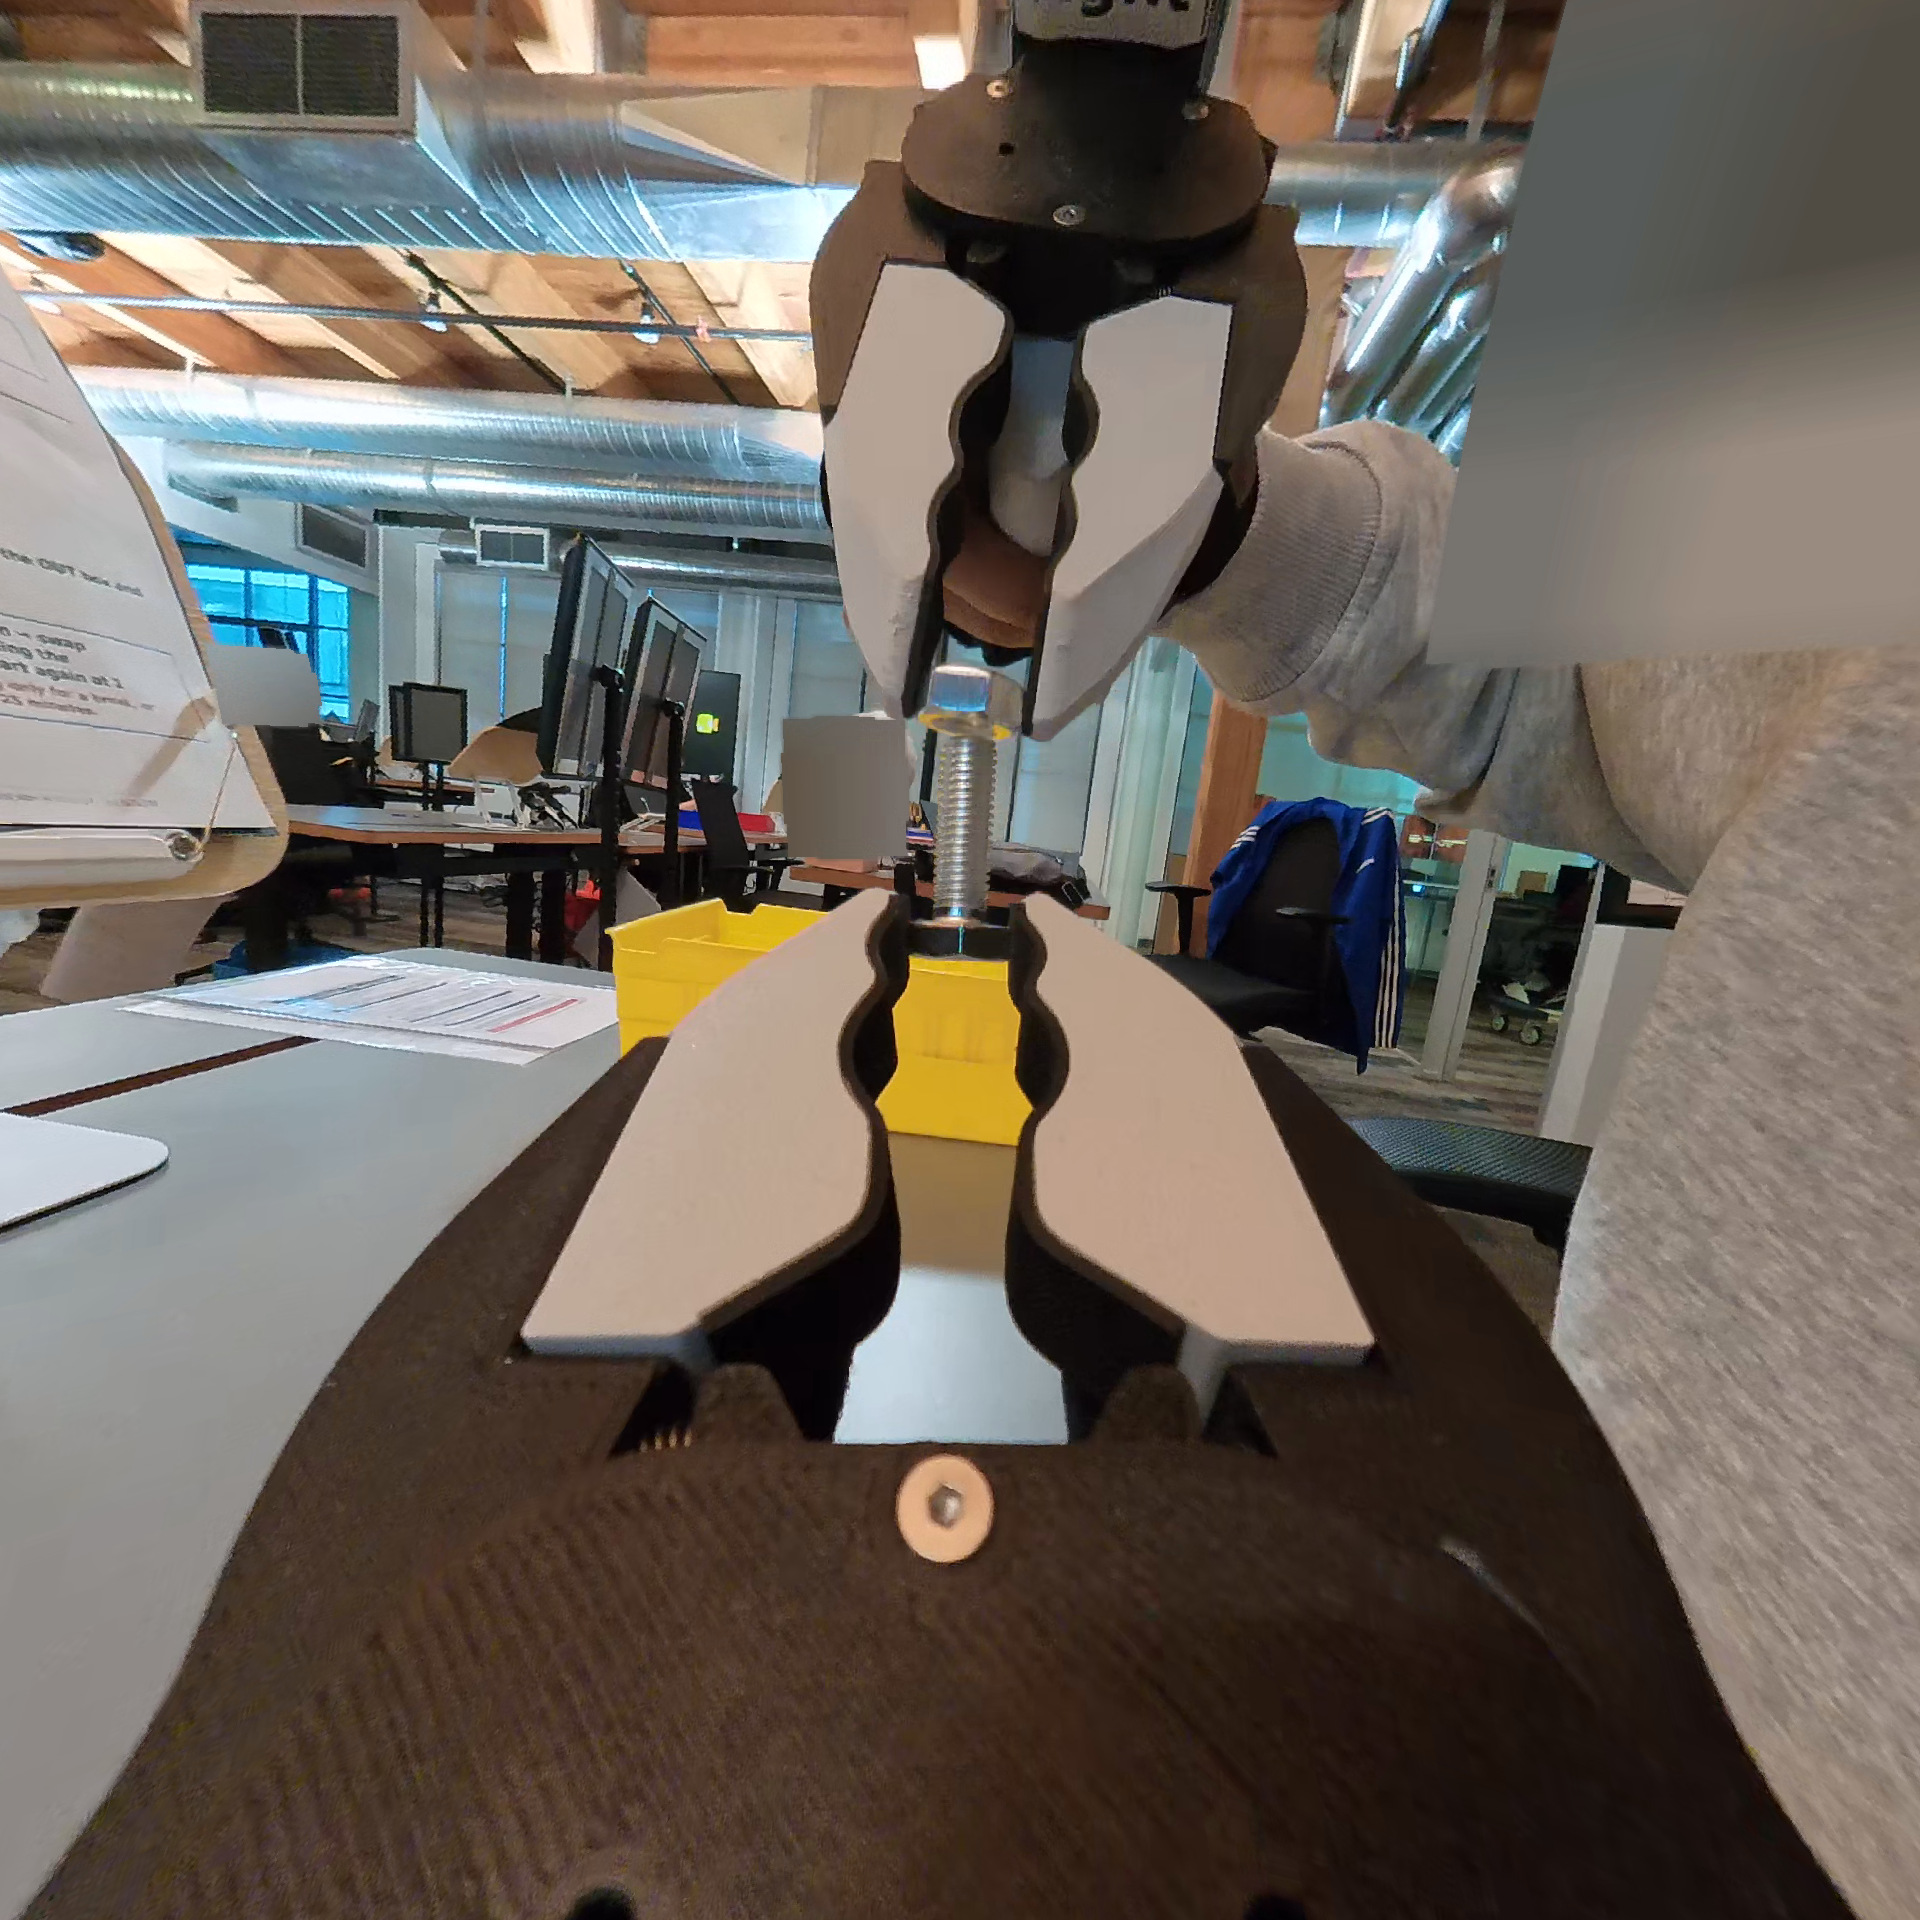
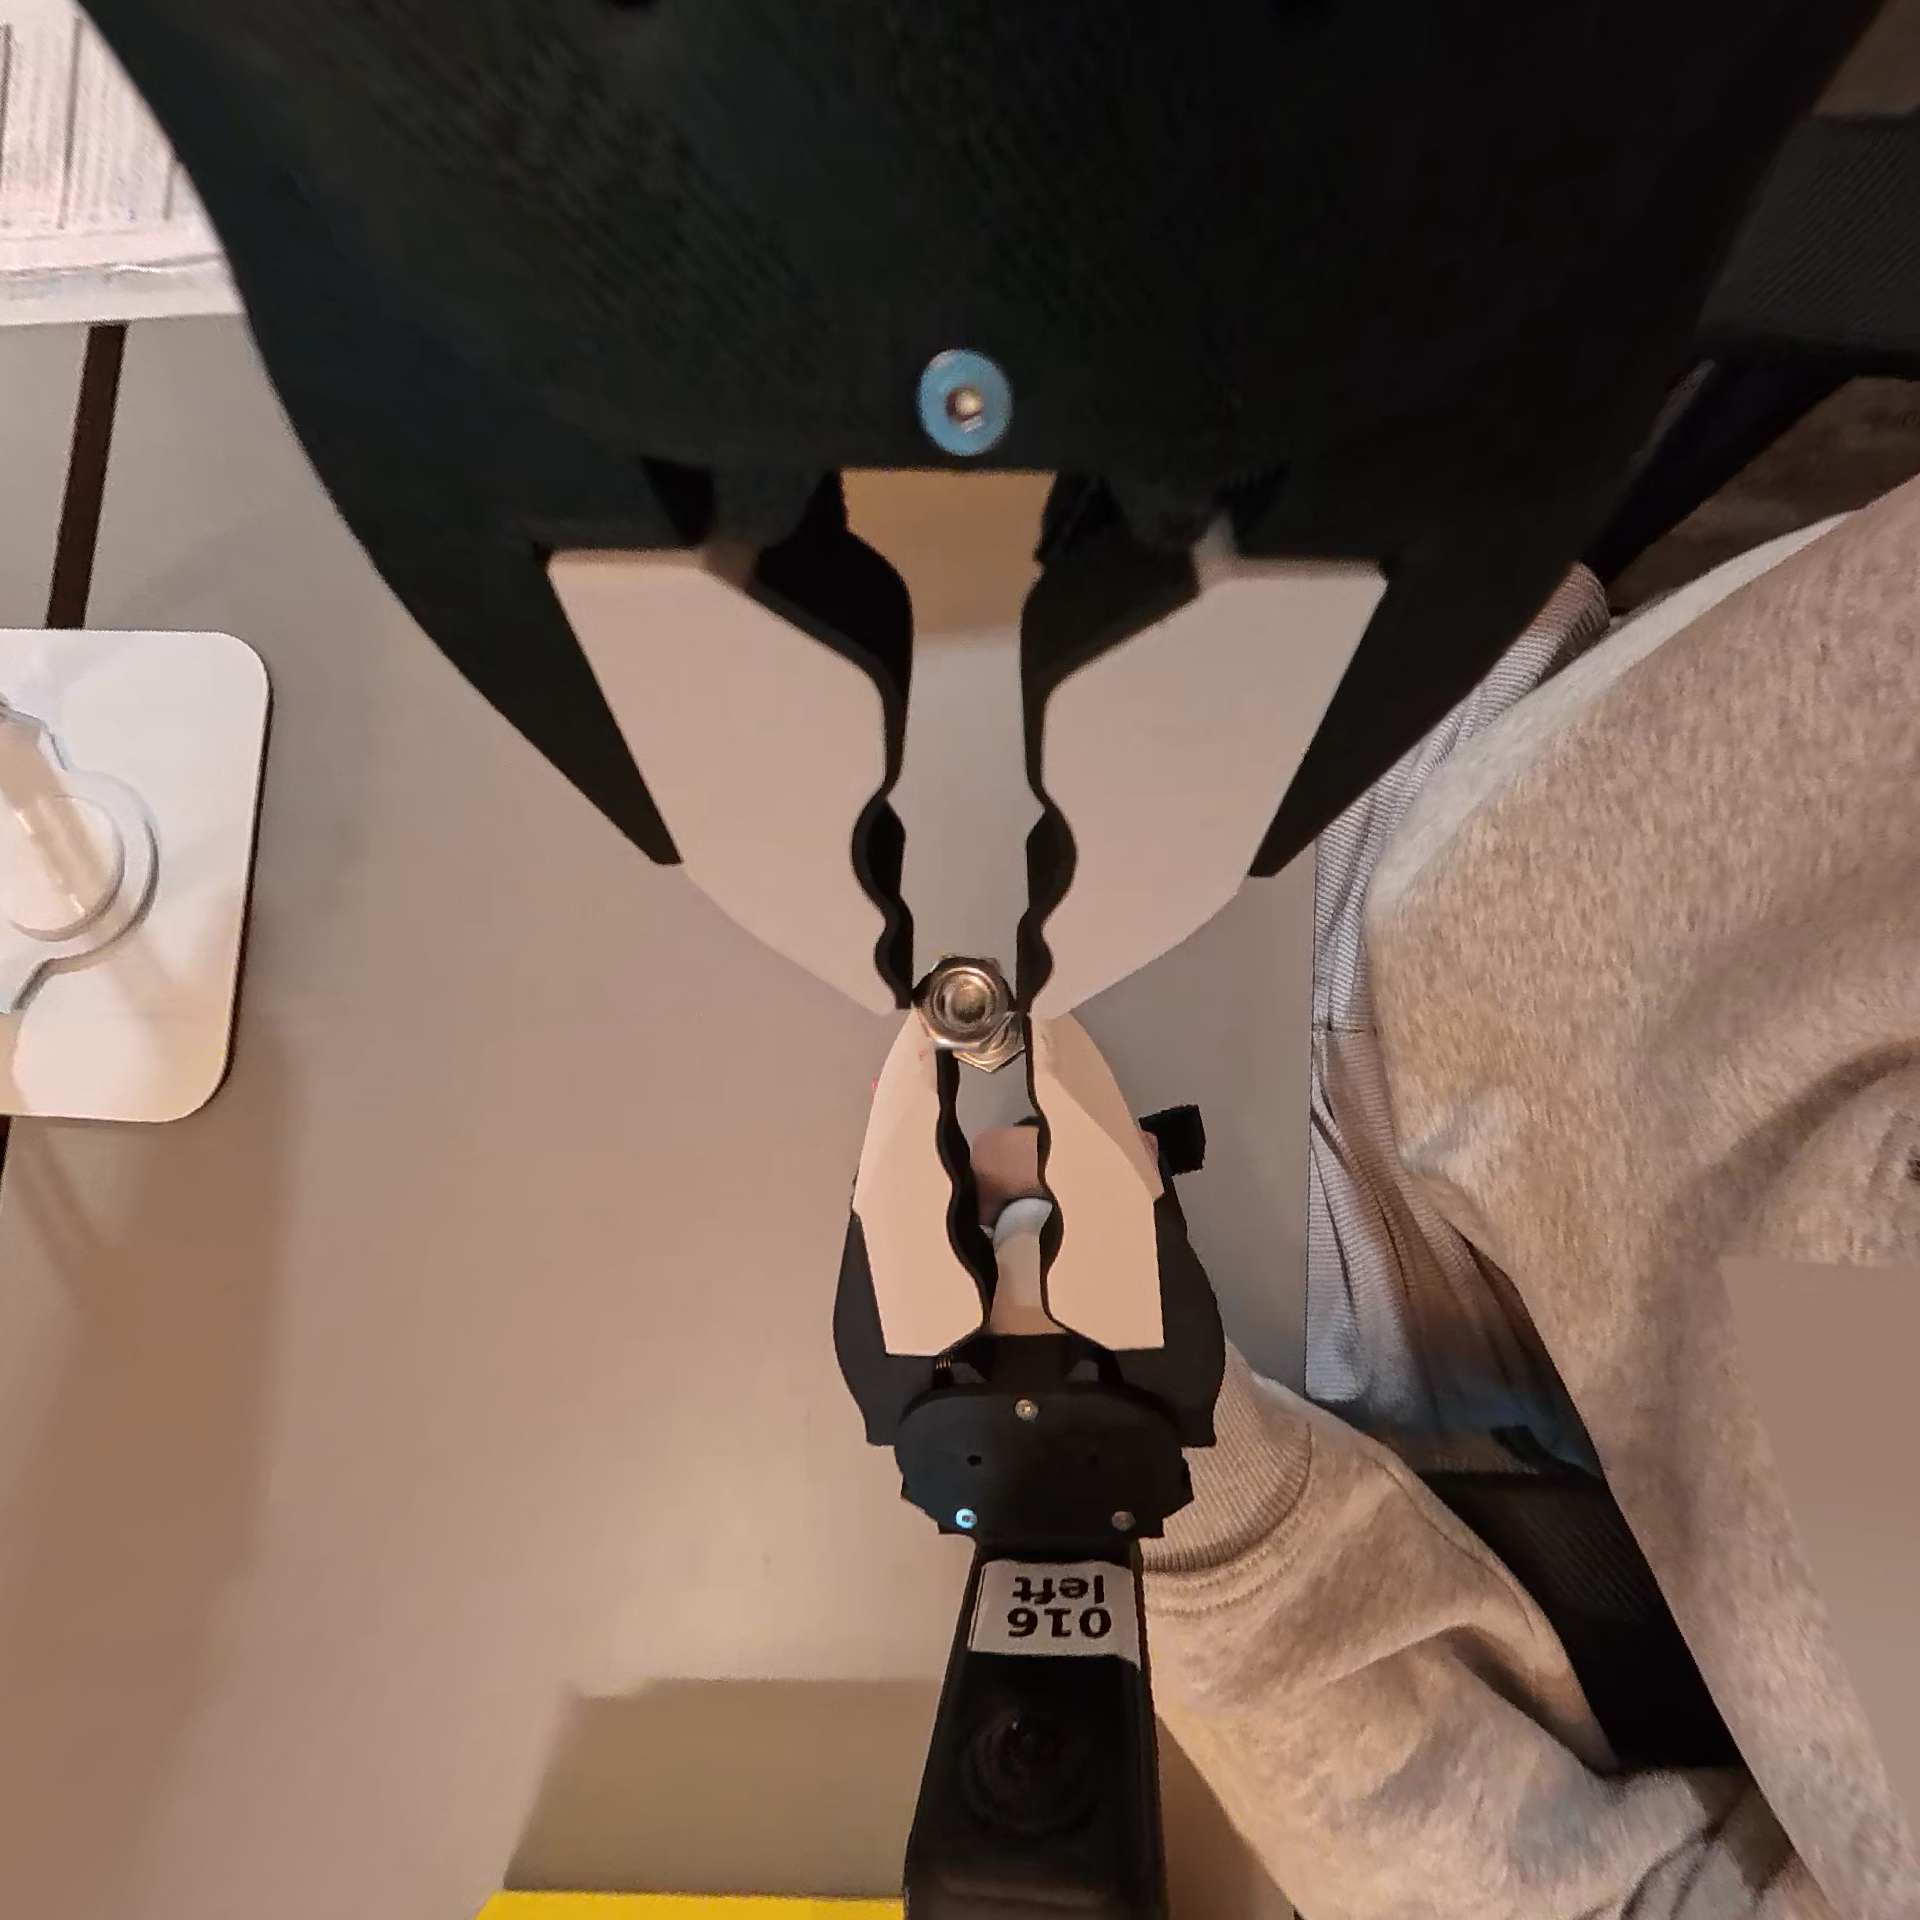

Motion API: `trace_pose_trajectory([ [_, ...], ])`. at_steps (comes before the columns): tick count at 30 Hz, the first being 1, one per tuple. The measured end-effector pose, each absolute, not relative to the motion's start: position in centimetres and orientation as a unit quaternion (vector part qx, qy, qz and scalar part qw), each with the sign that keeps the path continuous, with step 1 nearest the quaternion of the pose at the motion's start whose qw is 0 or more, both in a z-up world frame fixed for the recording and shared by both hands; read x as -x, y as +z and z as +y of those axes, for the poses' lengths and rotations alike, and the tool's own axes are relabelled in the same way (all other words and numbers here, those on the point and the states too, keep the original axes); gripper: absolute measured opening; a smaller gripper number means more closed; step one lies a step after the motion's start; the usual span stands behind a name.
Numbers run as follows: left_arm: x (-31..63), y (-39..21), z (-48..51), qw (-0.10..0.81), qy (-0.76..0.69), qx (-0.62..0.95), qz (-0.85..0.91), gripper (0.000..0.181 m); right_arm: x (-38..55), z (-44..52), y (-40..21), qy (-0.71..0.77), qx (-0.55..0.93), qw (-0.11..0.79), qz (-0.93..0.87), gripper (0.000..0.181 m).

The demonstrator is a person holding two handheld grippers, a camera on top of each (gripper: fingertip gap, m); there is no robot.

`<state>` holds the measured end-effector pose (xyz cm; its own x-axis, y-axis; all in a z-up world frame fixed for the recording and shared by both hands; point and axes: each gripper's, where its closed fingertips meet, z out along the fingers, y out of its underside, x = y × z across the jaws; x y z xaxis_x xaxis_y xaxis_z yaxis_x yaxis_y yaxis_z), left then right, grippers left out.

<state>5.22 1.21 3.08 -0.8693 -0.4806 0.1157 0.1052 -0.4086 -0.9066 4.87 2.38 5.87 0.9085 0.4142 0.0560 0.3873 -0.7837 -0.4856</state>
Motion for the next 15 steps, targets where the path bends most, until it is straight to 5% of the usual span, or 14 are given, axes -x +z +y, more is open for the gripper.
trace_pose_trajectory([
  [15,-4.5,4.0,1.4,0.153,-0.842,0.162,0.491,0.019,-3.9,2.4,6.5,0.044,0.936,0.255,-0.24,0.019],
])
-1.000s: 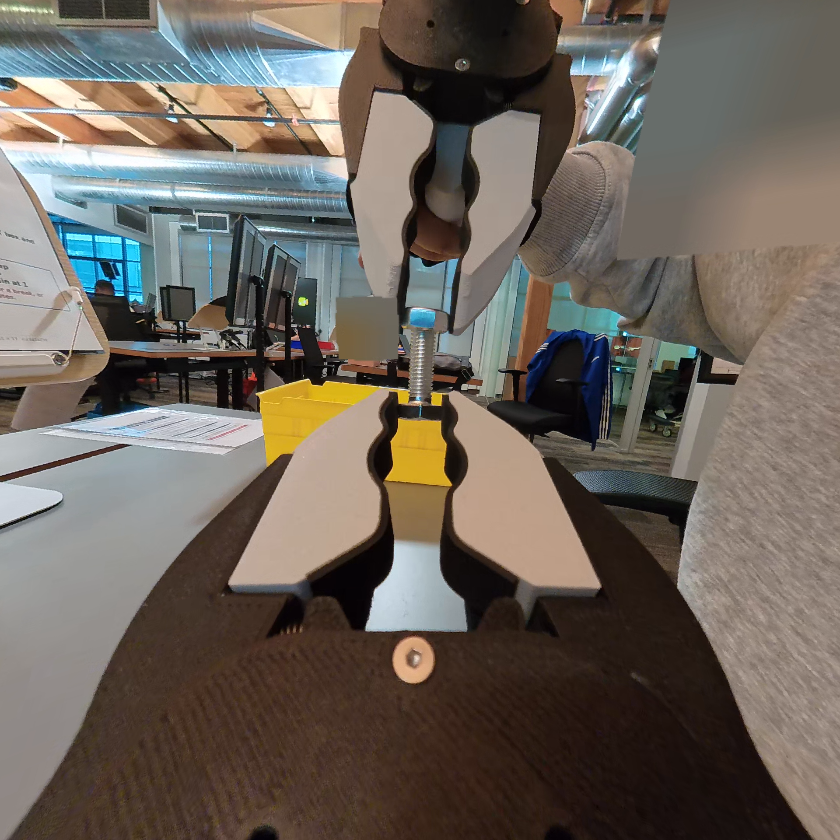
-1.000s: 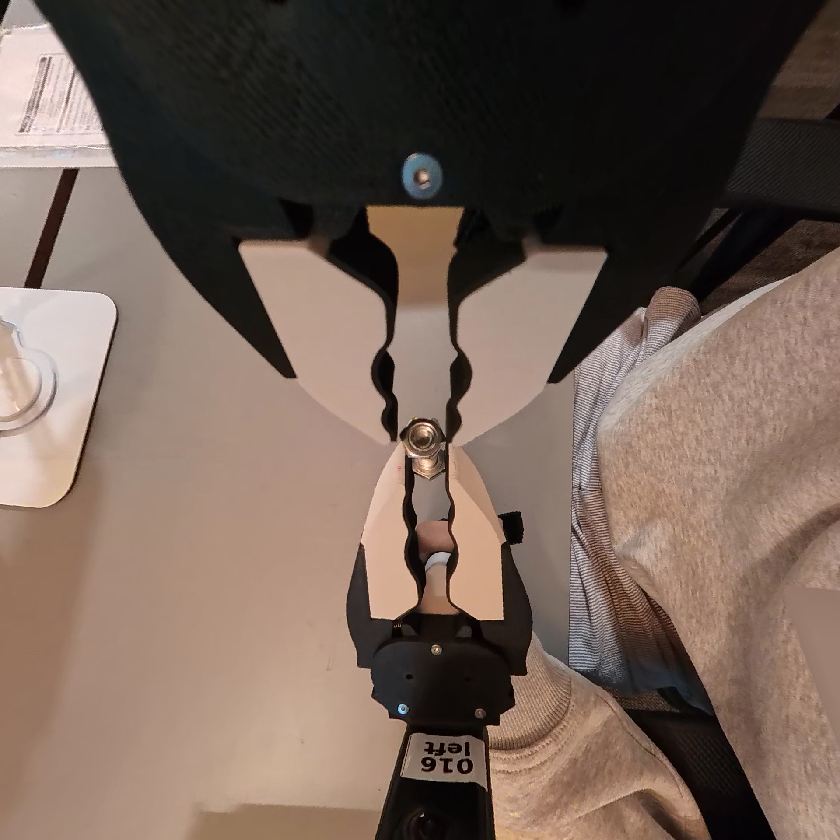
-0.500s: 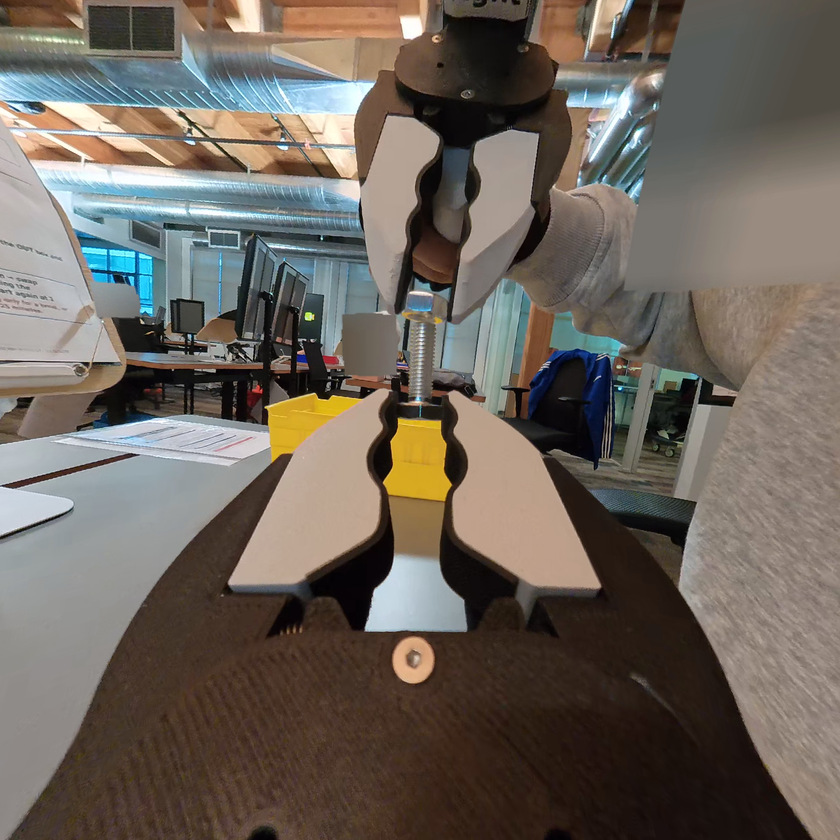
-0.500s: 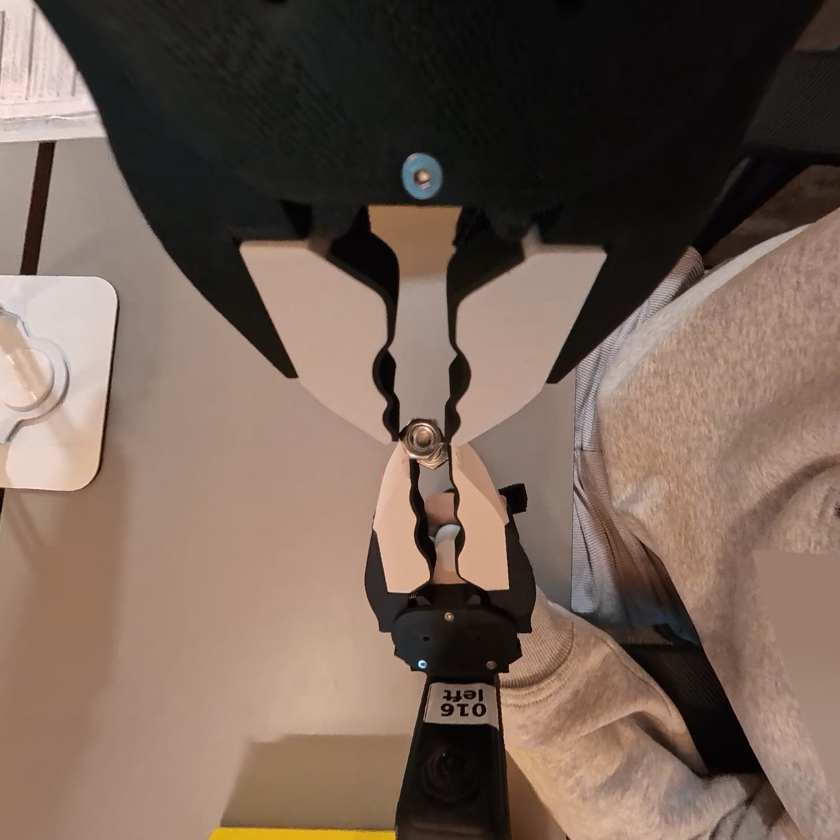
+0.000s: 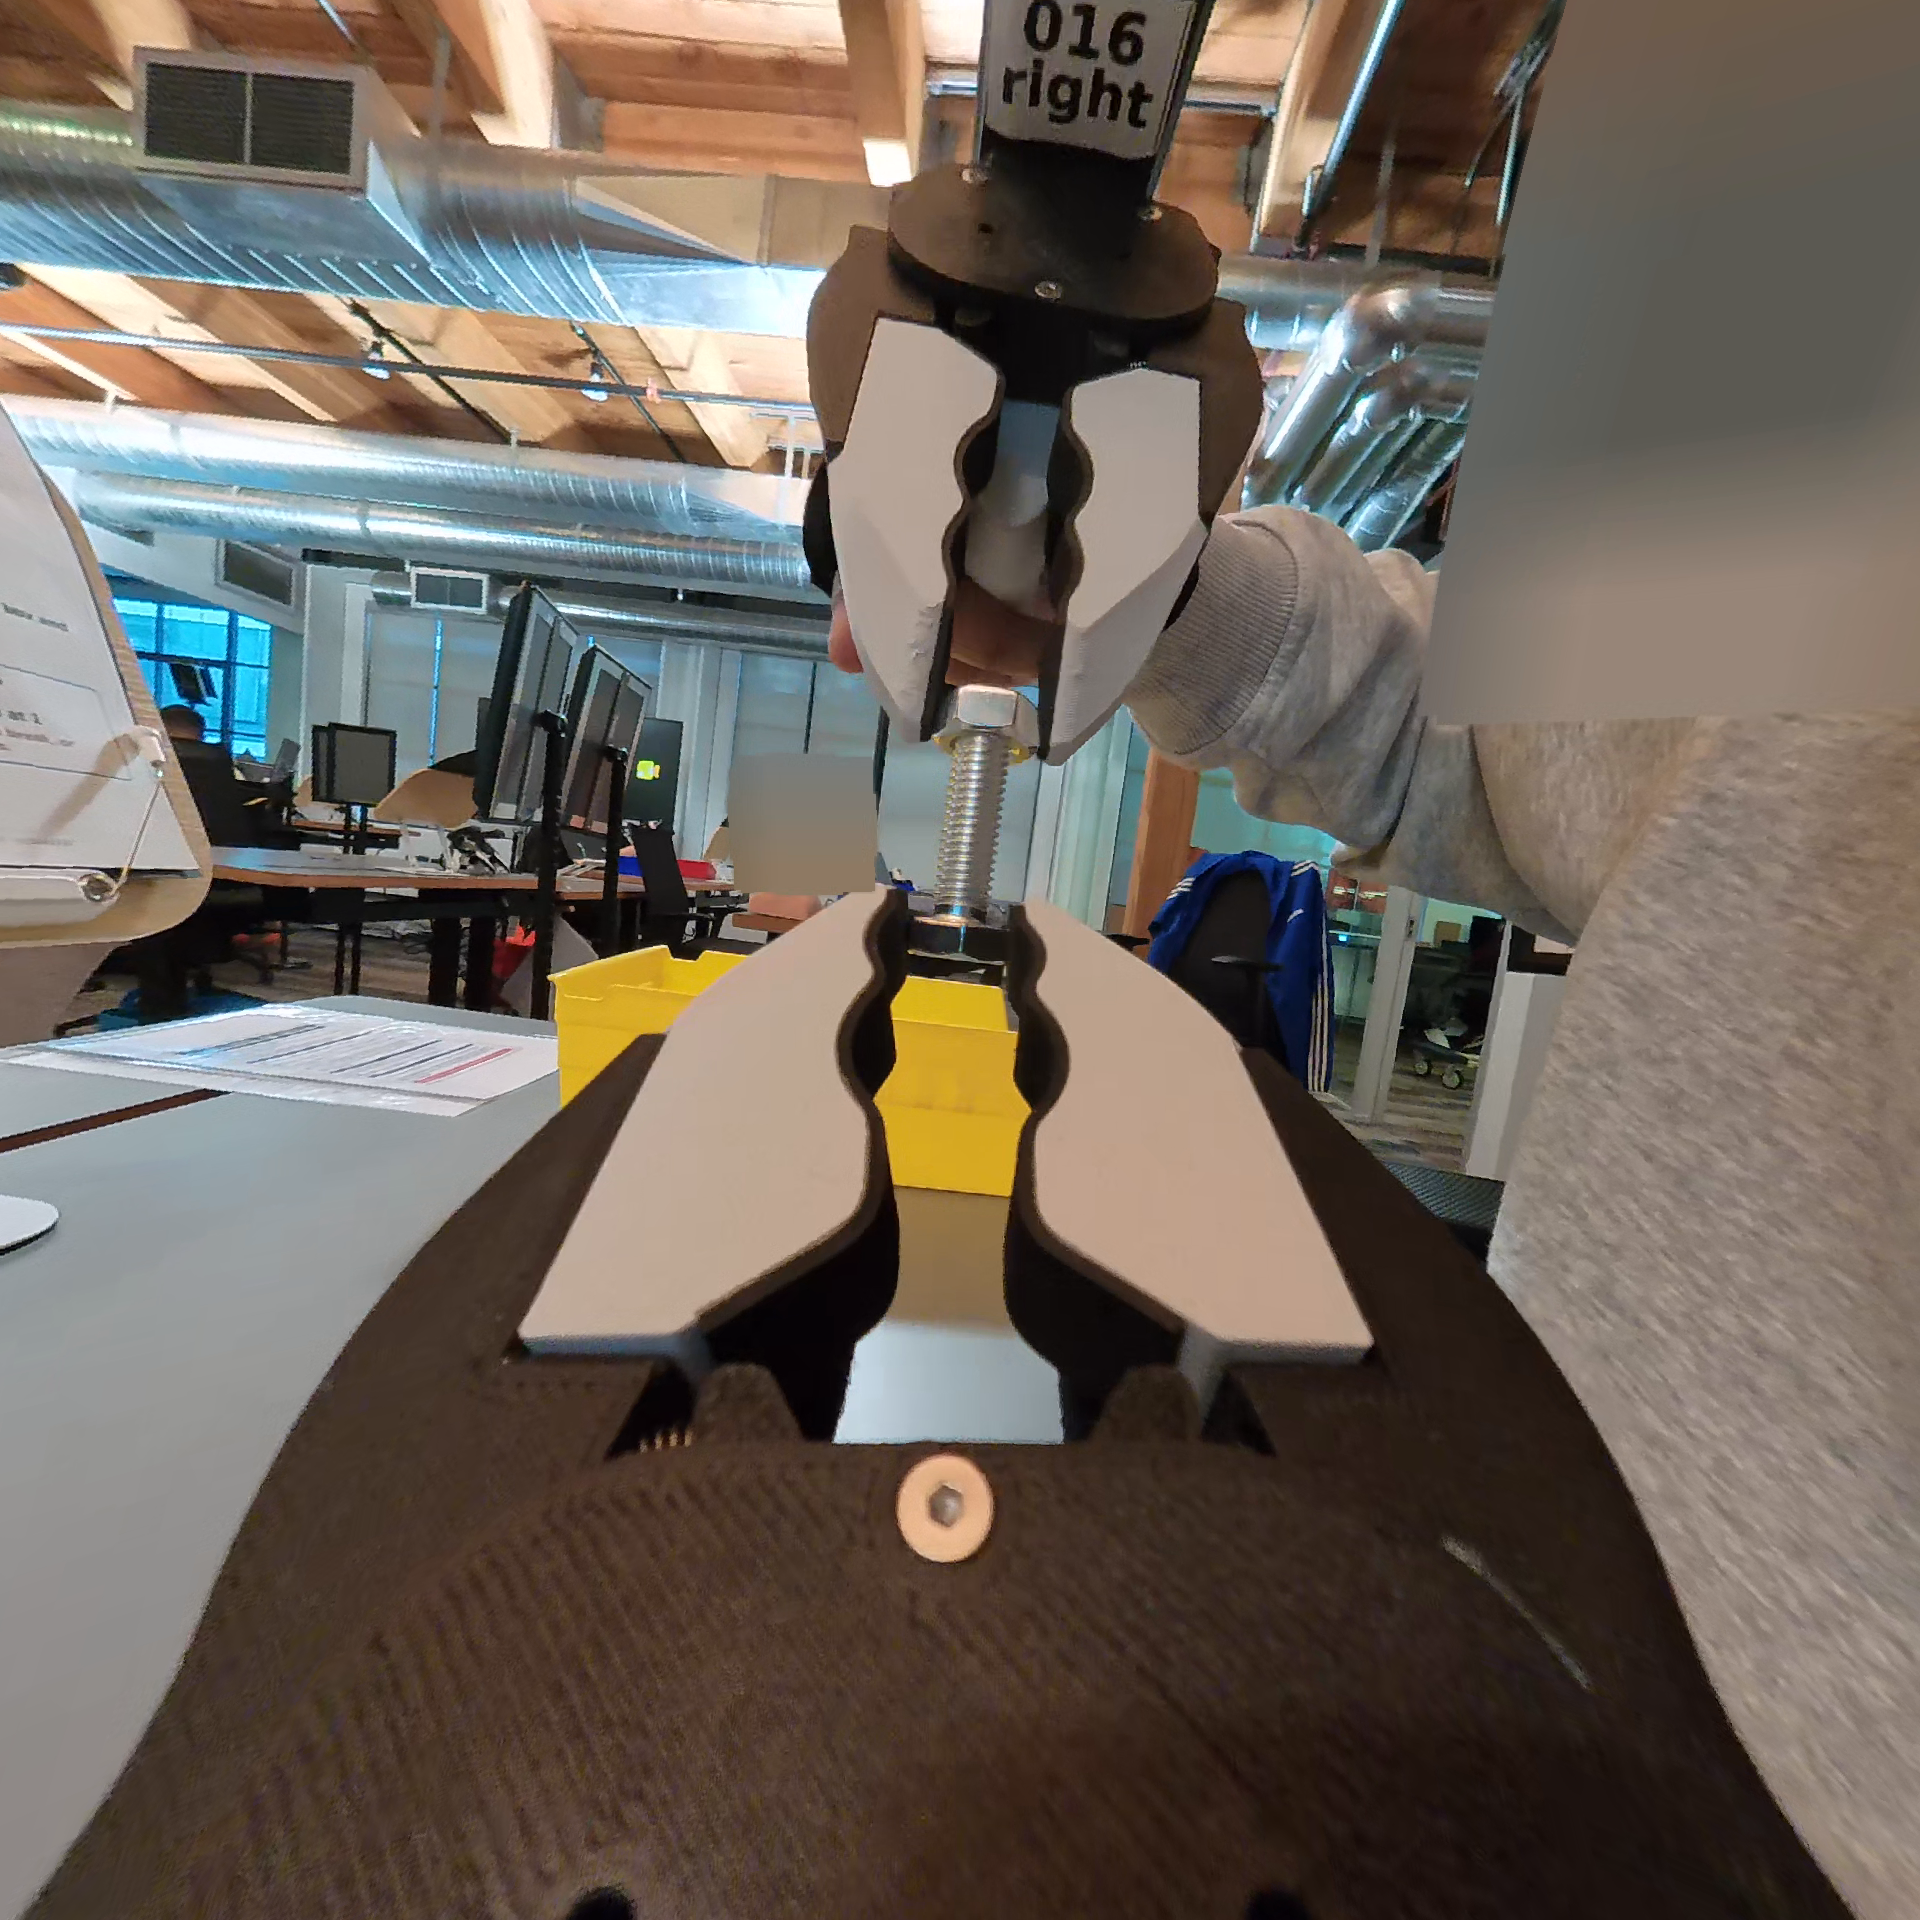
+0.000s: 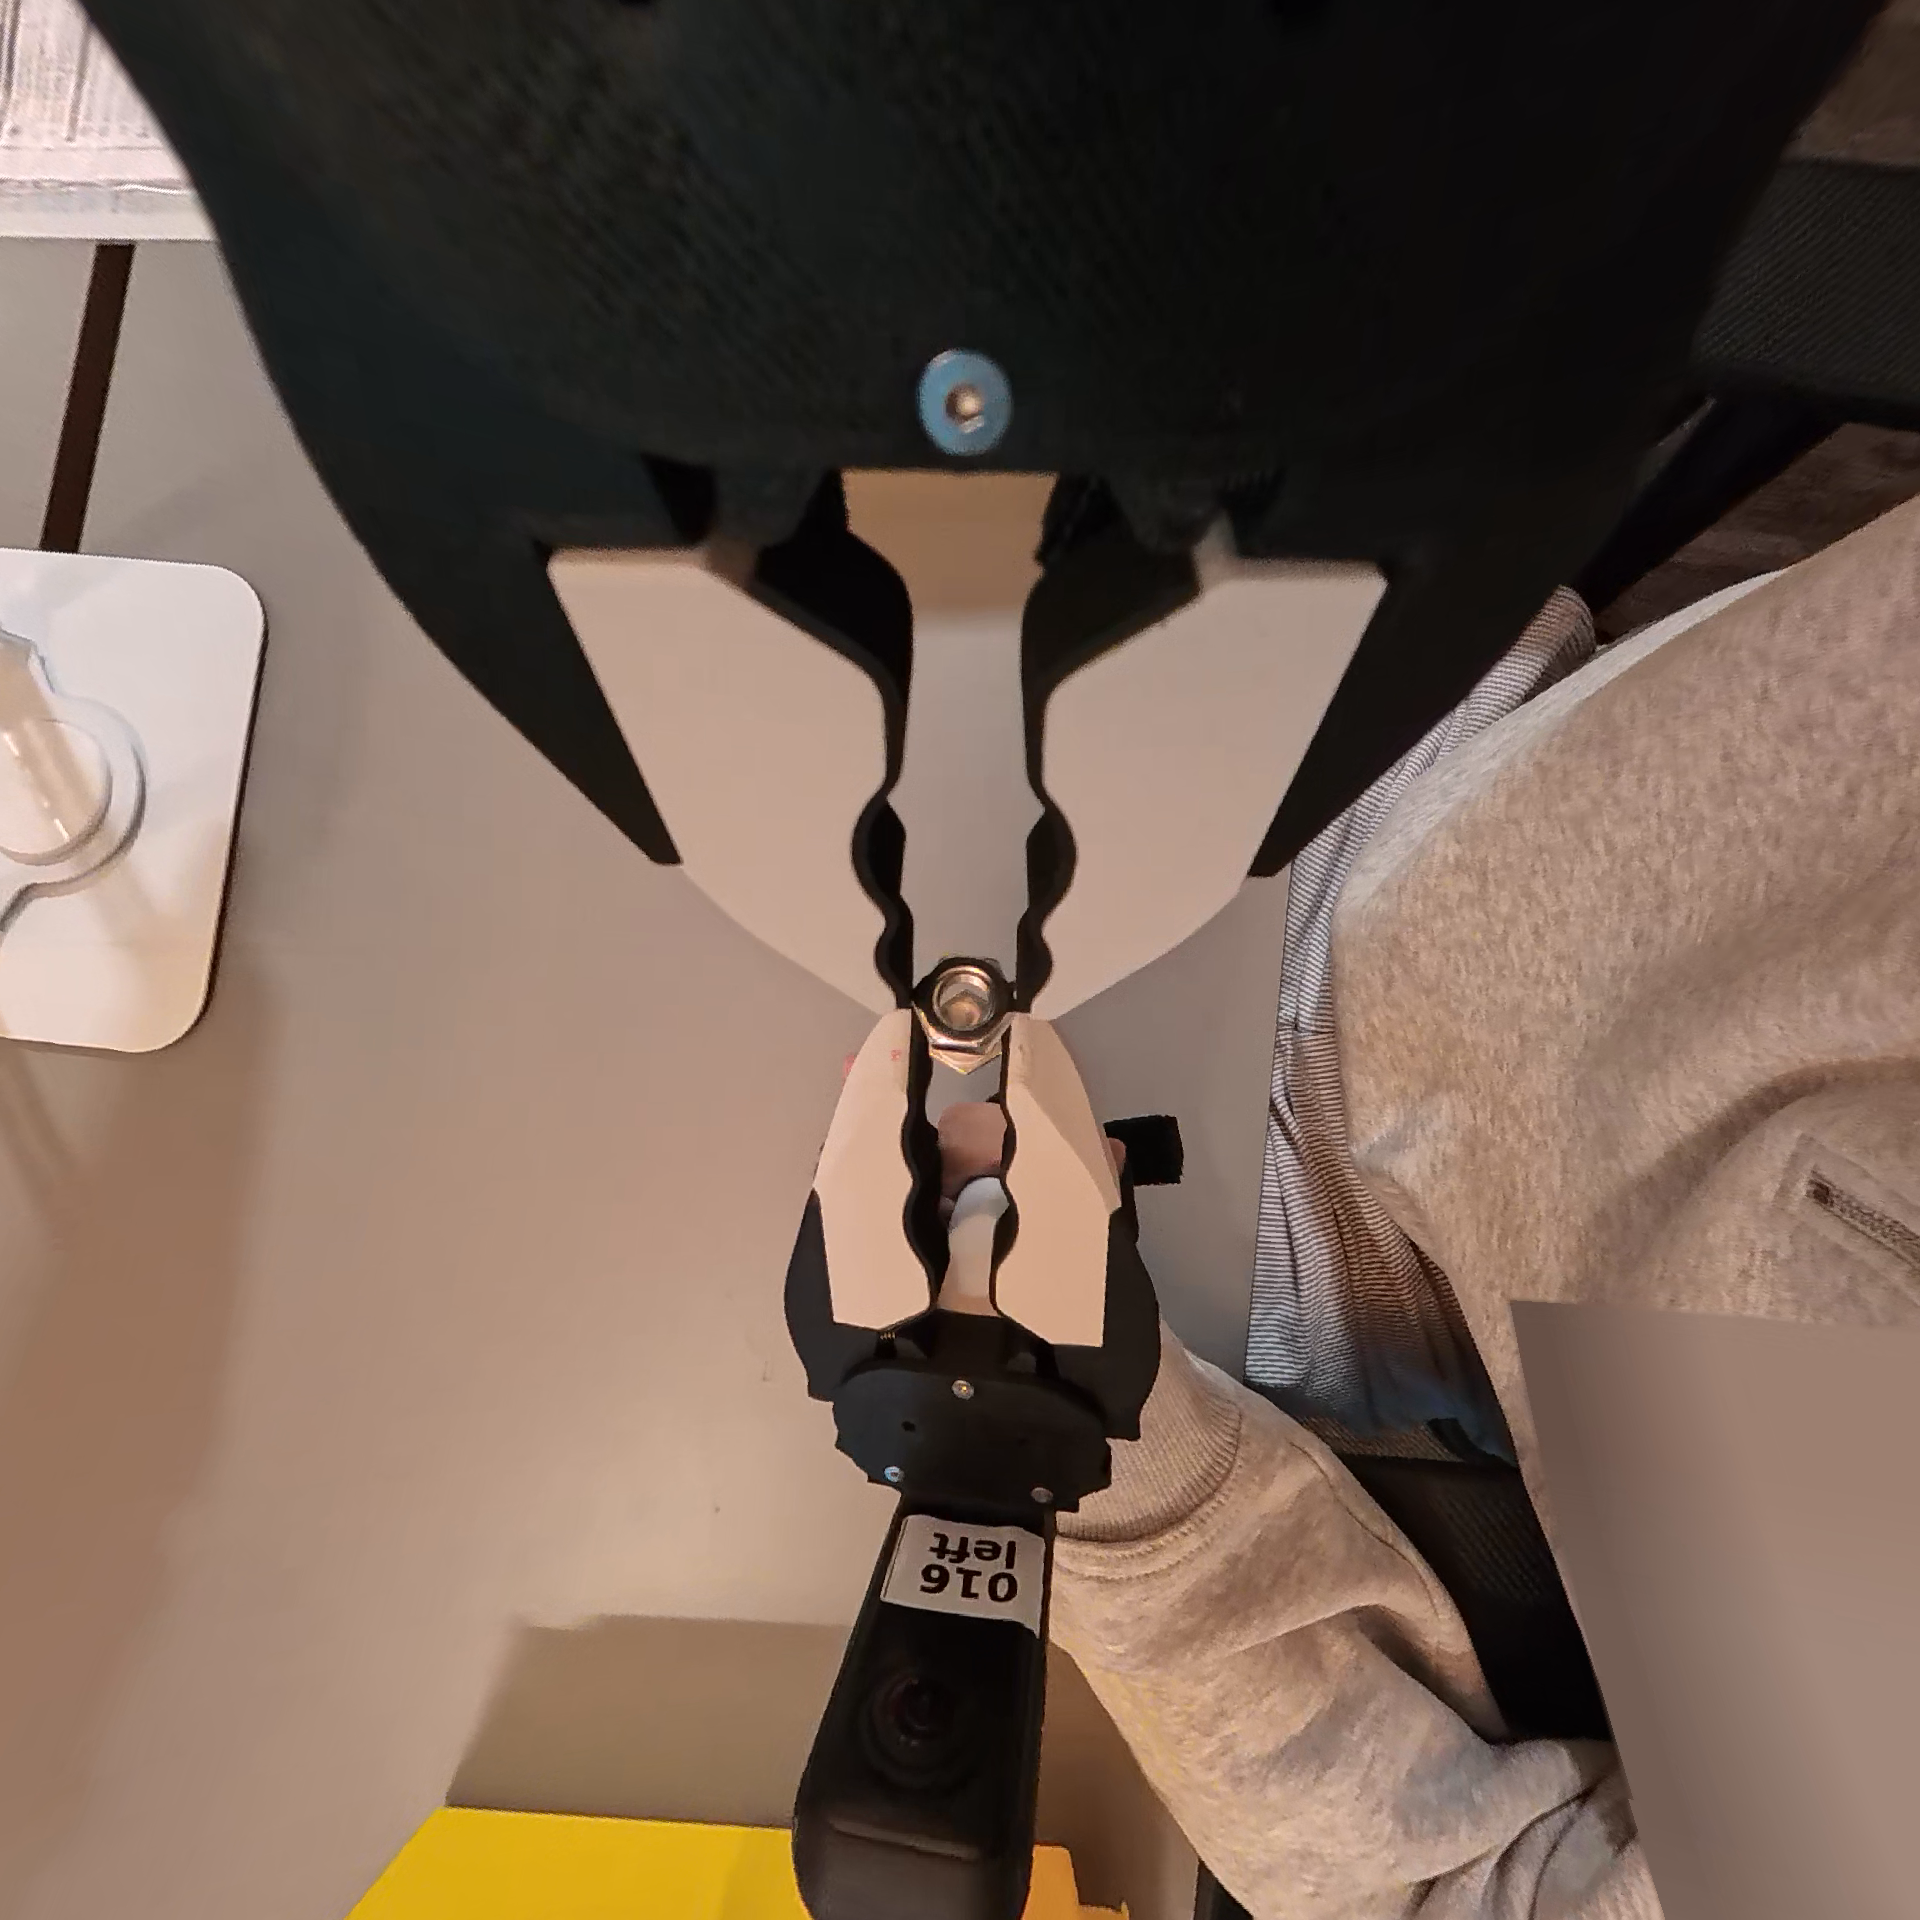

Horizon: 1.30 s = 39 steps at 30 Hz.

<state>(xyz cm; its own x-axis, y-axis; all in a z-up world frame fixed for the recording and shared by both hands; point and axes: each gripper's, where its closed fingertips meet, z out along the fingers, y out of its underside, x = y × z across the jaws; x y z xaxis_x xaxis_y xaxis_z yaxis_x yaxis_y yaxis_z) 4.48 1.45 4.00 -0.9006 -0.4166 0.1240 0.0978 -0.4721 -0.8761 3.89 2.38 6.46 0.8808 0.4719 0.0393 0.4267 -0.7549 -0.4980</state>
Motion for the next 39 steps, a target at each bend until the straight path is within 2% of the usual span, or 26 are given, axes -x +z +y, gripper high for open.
trace_pose_trajectory([
  [12,-4.3,3.8,1.1,0.145,-0.841,0.158,0.496,0.019,-3.6,2.4,6.1,0.041,0.937,0.229,-0.26,0.019],
  [20,-4.8,3.3,1.0,0.173,-0.825,0.169,0.51,0.019,-4.1,2.4,5.6,0.023,0.944,0.215,-0.249,0.019],
  [39,-7.4,1.0,1.1,0.358,-0.698,0.189,0.591,0.019,-6.5,1.3,3.3,-0.041,0.969,0.171,-0.172,0.019],
])
